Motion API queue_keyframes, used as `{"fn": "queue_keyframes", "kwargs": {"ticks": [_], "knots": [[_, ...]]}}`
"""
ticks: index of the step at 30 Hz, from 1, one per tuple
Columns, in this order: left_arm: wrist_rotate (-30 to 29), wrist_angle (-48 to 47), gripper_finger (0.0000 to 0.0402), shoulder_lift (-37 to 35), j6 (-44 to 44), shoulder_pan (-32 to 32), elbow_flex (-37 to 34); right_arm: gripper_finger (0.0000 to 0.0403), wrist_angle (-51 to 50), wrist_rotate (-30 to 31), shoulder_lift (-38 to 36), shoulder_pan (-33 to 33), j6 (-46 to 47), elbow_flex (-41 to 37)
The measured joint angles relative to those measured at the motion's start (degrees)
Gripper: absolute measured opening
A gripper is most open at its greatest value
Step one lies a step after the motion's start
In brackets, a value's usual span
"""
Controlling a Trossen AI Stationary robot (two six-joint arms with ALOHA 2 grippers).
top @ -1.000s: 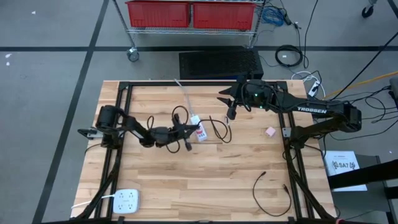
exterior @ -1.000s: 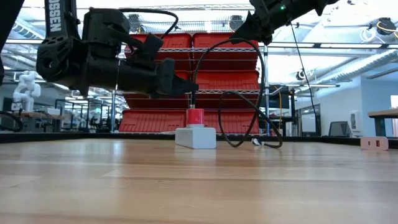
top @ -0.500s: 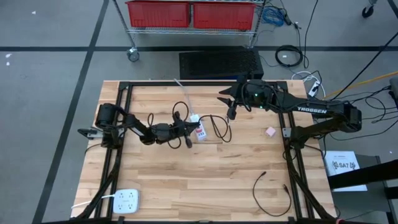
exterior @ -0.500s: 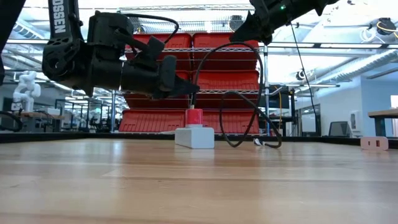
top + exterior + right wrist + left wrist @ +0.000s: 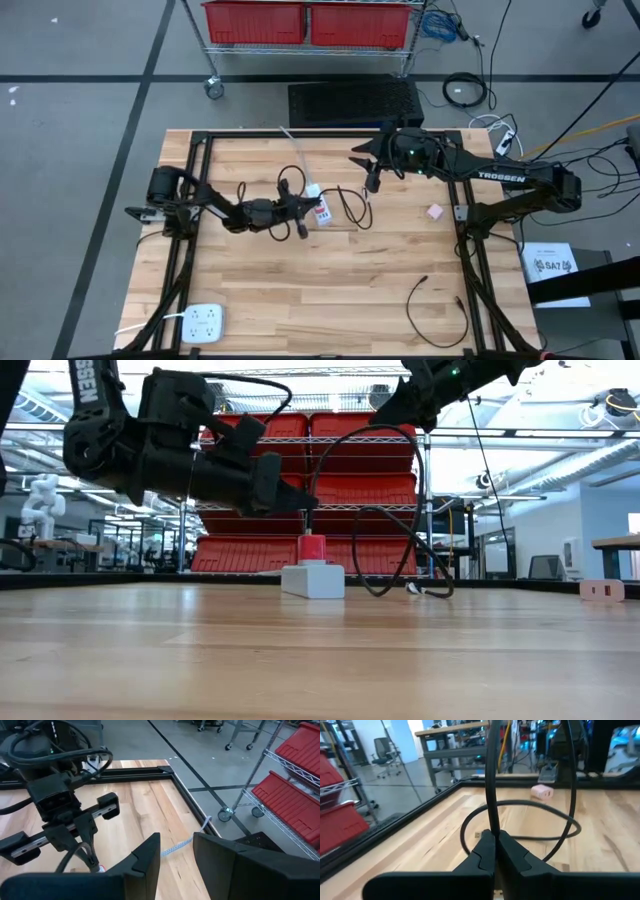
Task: Insert USB
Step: Insert the top black charger cable into the pink charger adapter
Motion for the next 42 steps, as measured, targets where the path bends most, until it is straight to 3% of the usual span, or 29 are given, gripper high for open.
{"fn": "queue_keyframes", "kwargs": {"ticks": [4,11,21,24,30,38,42], "knots": [[-2.20,-2.75,0.0006,-1.31,0.31,-1.68,0.02,0.0109,0.00,-0.03,0.00,0.00,-0.18,0.00],[-0.92,-9.95,0.0005,-4.56,0.67,-3.17,-0.03,0.0109,-0.04,-0.02,0.00,-0.04,-0.17,0.00],[-1.21,-16.30,0.0003,-4.71,-2.89,-1.69,-3.39,0.0109,-0.08,0.01,0.00,-0.02,-0.33,0.00],[-1.24,-12.06,0.0003,-5.65,-2.67,-1.84,-2.42,0.0109,-0.21,-0.01,0.00,-0.02,-0.34,0.02],[-1.36,-12.43,0.0002,-6.05,-2.40,-1.80,-2.54,0.0109,-0.39,-0.09,-0.02,-0.02,0.39,0.02],[-1.32,-14.08,0.0002,-10.67,1.66,-1.93,-2.75,0.0115,-4.46,-18.22,4.70,0.00,1.68,0.02],[-1.08,-19.51,0.0002,-15.36,1.92,-1.95,-2.75,0.0125,-4.21,-22.19,11.99,1.20,-2.90,0.02]]}}
